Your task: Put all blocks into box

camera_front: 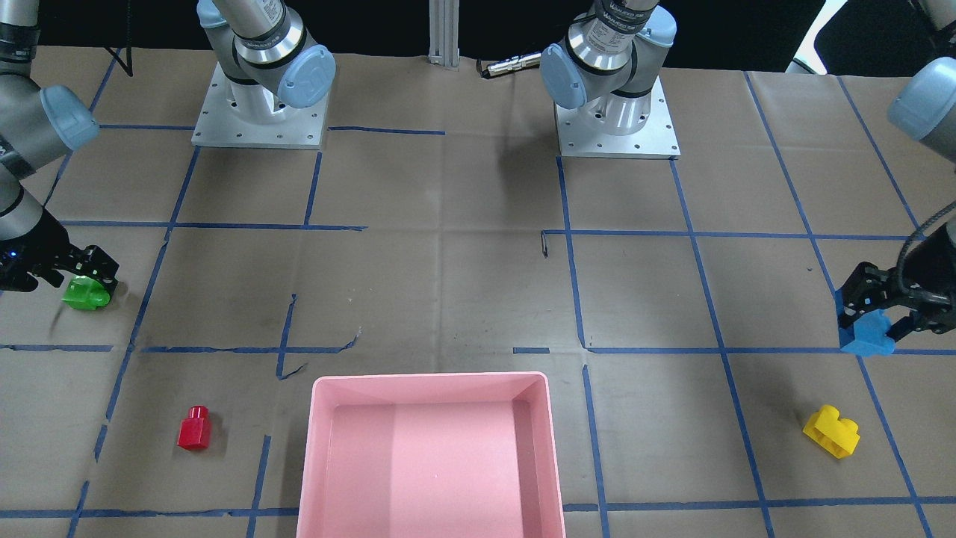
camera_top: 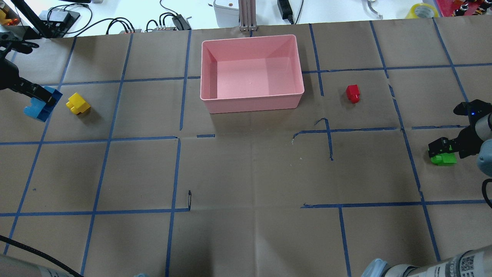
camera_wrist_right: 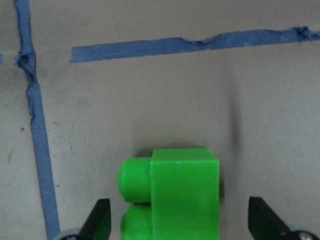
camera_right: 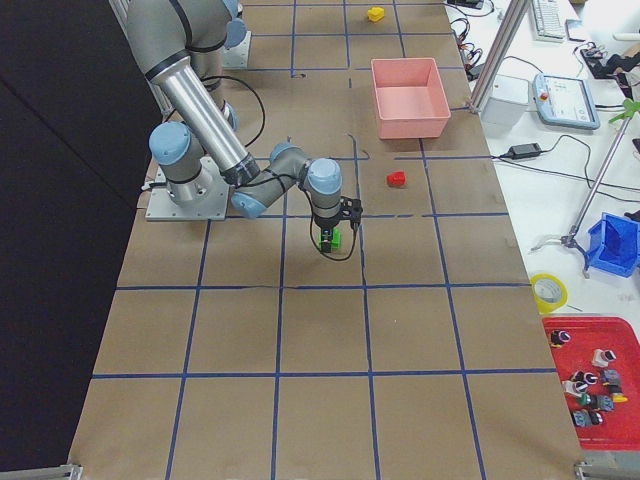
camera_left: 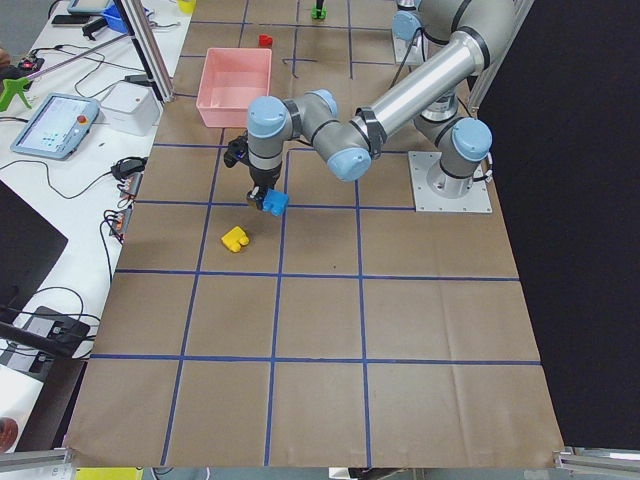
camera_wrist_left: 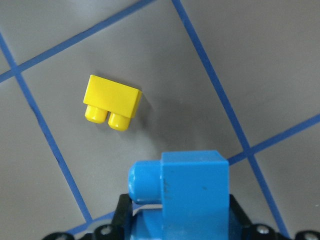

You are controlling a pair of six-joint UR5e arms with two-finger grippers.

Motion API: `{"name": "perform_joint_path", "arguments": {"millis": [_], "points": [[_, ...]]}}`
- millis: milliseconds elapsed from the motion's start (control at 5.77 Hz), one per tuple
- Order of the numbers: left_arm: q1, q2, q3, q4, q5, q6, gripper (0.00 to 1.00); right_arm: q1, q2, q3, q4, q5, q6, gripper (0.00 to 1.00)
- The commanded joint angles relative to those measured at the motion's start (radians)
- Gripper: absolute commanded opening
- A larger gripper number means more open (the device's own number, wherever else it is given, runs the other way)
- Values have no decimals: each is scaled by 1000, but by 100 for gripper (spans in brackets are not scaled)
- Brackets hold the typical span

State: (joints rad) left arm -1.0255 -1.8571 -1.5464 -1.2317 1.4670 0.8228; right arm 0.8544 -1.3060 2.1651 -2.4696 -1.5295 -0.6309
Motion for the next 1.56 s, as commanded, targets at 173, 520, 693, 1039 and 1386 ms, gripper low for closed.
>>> {"name": "perform_joint_path", "arguments": {"millis": [173, 520, 693, 1039, 1386], "points": [[-225, -153, 315, -104, -39, -490, 9, 0, 16, -1, 3, 0, -1, 74], [-388, -325, 617, -210, -34, -734, 9, 0, 7, -7, 17, -4, 5, 10], [-484, -409, 746, -225, 2, -854, 11, 0, -1, -23, 24, -3, 2, 6], [-660, -537, 839, -218, 54, -1040, 11, 0, -39, -121, 117, -4, -1, 6], [-749, -666, 825, -122, 84, -1096, 10, 5, -93, -254, 315, -6, -22, 2]]}}
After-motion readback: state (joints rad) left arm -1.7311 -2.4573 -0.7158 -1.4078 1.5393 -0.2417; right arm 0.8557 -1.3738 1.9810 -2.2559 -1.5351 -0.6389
